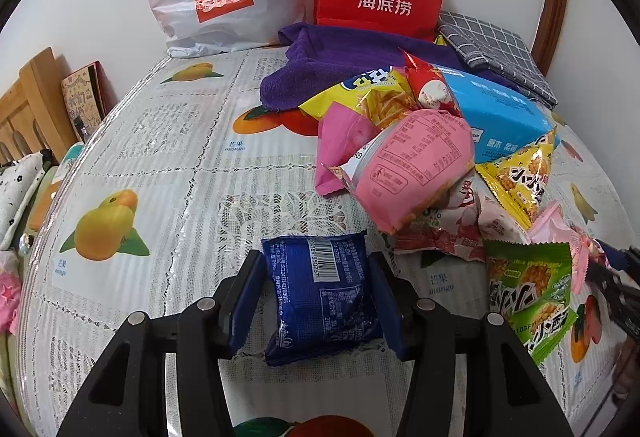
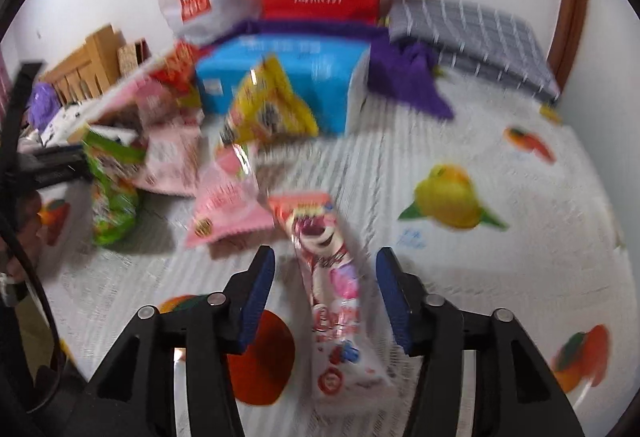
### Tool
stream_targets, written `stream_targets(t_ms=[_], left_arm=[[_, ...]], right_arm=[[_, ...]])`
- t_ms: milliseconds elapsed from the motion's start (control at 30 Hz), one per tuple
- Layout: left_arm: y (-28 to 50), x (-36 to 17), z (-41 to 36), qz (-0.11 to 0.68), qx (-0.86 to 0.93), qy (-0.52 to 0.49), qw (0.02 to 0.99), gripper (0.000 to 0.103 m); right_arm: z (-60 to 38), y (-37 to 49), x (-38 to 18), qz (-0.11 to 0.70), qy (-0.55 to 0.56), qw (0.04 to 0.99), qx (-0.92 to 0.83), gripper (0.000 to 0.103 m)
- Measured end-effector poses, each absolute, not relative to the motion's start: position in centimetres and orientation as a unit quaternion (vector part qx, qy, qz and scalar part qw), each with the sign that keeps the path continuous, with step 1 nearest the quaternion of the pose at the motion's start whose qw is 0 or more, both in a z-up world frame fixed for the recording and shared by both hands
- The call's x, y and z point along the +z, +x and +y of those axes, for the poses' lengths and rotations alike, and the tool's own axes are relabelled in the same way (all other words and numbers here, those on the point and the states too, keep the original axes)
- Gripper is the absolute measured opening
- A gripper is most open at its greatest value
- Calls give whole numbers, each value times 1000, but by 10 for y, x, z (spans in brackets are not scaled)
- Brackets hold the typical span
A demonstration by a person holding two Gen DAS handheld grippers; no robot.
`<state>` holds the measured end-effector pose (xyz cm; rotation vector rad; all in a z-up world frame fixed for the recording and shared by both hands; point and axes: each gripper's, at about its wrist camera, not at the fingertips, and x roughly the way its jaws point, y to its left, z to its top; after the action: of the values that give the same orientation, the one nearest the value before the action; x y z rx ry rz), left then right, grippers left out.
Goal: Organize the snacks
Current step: 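Grasp the pink Lotso candy bar with the right gripper and lift it, then carry the blue packet in the left gripper over the purple towel while the right carries the candy bar there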
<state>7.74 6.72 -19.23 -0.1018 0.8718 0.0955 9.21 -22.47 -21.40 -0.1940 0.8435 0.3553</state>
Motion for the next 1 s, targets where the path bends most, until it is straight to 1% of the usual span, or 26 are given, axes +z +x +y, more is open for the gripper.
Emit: stream_targets(t_ms=[33, 67, 167, 267, 500, 767, 1000], left_arm=[[76, -192, 68, 421, 45, -51, 905, 50], [75, -192, 68, 420, 45, -50, 905, 49], [73, -192, 67, 419, 44, -42, 906, 46], [70, -191, 68, 420, 34, -51, 905, 44], [62, -182, 74, 436, 12, -80, 896, 41], [53, -146, 68, 418, 5, -80, 905, 41], [62, -113, 57, 403, -2, -69, 913, 41]], right_arm=[[-225, 92, -214, 405, -93, 894, 167, 28], [-225, 92, -215, 403, -89, 896, 161, 23], [-228, 95, -215, 400, -67, 902, 148, 21], [-226, 95, -216, 396, -69, 904, 143, 21], [-227, 92, -210, 402, -63, 904, 130, 20], [-228, 84, -166, 370, -63, 917, 135, 19], [-213, 100, -125, 354, -71, 922, 142, 19]])
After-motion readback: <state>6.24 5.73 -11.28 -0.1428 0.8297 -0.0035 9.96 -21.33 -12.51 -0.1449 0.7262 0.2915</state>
